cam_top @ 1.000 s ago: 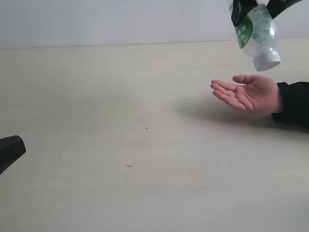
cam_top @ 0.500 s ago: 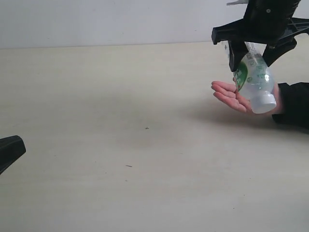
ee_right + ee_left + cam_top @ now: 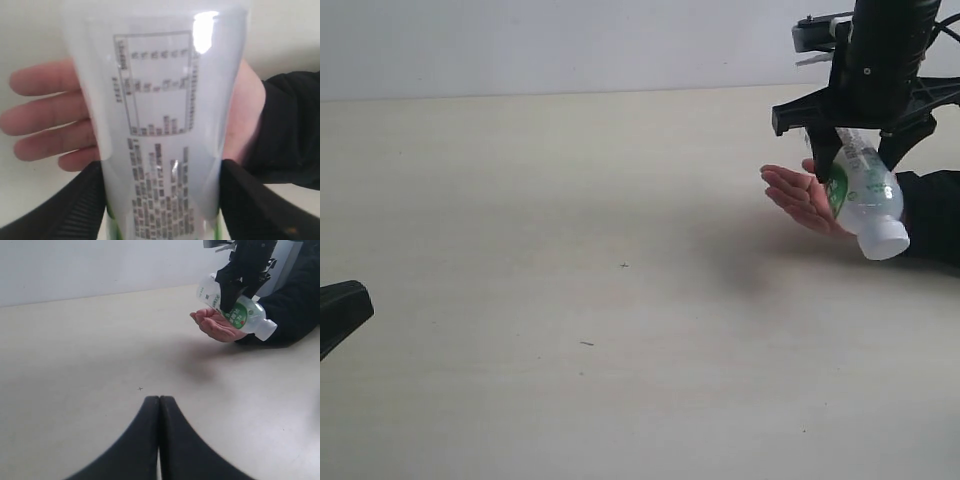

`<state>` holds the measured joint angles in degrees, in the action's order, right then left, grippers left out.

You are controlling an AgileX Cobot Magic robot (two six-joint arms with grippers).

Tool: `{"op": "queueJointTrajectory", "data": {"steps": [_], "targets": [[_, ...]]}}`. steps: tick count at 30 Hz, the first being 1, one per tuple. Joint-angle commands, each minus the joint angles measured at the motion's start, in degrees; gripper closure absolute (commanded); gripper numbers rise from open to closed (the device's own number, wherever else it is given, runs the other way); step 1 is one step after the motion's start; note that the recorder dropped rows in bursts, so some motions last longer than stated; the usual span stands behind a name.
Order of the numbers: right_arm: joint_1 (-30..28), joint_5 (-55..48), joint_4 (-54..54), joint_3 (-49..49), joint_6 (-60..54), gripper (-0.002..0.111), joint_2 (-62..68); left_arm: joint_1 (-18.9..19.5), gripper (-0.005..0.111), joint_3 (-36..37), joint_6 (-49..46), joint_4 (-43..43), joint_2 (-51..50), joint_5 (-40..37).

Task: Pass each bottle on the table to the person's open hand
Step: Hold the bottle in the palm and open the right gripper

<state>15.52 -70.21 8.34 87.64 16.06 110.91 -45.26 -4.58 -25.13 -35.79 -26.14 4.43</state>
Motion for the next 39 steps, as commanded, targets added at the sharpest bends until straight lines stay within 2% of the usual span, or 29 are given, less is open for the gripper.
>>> {"op": "queueJointTrajectory", "data": {"steps": [1,12,15,20,28,31,36,37,38,39], "targets": [[-0.31,0.24,-0.11,-0.03,0.06,0.108,1.61,0.02,0.107,0.19,0.09,-0.43,0.08,0.38],[-0.31,1.62,0.86,-0.03,0.06,0.108,3.87,0.02,0.107,0.19,0.09,-0.43,0.08,0.38],[-0.31,1.62,0.86,-0.03,0.06,0.104,3.87,0.02,0.107,0.19,0.09,-0.43,0.08,0.38],[-0.31,2.19,0.86,0.11,0.06,0.085,3.87,0.02,0.107,0.19,0.09,-0.43,0.08,0.38],[-0.31,2.91,1.58,0.11,-0.98,0.031,3.87,0.02,0.107,0.19,0.09,-0.43,0.08,0.38],[-0.19,2.91,2.52,0.11,-1.52,0.021,3.87,0.02,0.107,0.19,0.09,-0.43,0.08,0.38],[-0.19,2.91,4.48,0.11,-2.01,0.021,3.87,0.02,0.107,0.19,0.09,-0.43,0.08,0.38],[-0.19,2.91,3.8,0.11,-3.43,0.024,3.87,0.02,0.107,0.19,0.09,-0.43,0.08,0.38],[-0.19,2.91,3.43,0.11,-4.62,0.029,3.87,0.02,0.107,0.19,0.09,-0.43,0.08,0.38],[-0.19,3.44,2.04,0.11,-5.52,0.057,3.87,0.02,0.107,0.19,0.09,-0.43,0.08,0.38]]}}
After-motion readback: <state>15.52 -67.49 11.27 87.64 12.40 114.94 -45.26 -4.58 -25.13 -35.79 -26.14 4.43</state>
